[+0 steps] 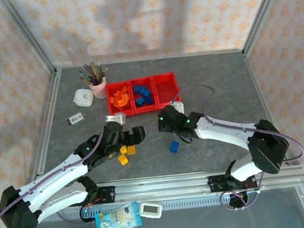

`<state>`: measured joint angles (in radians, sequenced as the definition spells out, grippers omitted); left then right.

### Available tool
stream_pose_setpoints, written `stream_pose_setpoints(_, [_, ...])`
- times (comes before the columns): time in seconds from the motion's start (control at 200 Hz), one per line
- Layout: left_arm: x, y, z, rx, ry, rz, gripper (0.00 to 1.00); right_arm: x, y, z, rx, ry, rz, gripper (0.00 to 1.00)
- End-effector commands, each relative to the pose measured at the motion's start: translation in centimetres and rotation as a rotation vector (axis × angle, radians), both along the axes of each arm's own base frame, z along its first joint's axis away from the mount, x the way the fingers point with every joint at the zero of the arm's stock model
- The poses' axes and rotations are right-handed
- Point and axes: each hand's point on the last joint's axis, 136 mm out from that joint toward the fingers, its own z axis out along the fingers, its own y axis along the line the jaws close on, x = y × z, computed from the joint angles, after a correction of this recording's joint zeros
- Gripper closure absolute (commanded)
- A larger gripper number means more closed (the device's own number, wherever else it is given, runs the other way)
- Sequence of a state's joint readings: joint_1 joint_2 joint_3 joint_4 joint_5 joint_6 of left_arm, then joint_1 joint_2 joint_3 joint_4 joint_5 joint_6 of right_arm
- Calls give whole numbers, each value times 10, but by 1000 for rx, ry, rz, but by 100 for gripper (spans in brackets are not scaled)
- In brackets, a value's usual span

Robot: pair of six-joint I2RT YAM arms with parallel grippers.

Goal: Sort the legos into containers by color
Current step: Pick up the lego from the bottom-center of the table.

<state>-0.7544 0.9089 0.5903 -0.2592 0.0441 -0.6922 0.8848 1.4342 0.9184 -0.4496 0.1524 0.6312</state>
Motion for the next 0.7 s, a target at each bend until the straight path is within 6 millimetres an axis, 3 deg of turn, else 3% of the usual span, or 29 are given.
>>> stream_pose_setpoints(0.0, [-3, -8, 5, -45, -34, 1, 1, -24, -17, -12, -18, 32, -111, 10])
stream_pose_setpoints(0.18, [-8, -15, -4, -46, -26, -1, 1, -55, -8, -36, 16, 87, -125, 9])
stream_pose_setpoints(0.325, [-7, -16, -8, -45, -23, 5, 1, -65, -9, -54, 37, 118, -164, 11])
stream_pose_setpoints(0.526, [-5, -15, -8, -35, -26, 15, 1, -60, -6, -60, 15, 104, -158, 19])
stream_pose_setpoints(0.696, [-4, -14, -8, -35, -30, 23, 1, -57, -3, -66, -1, 101, -156, 32])
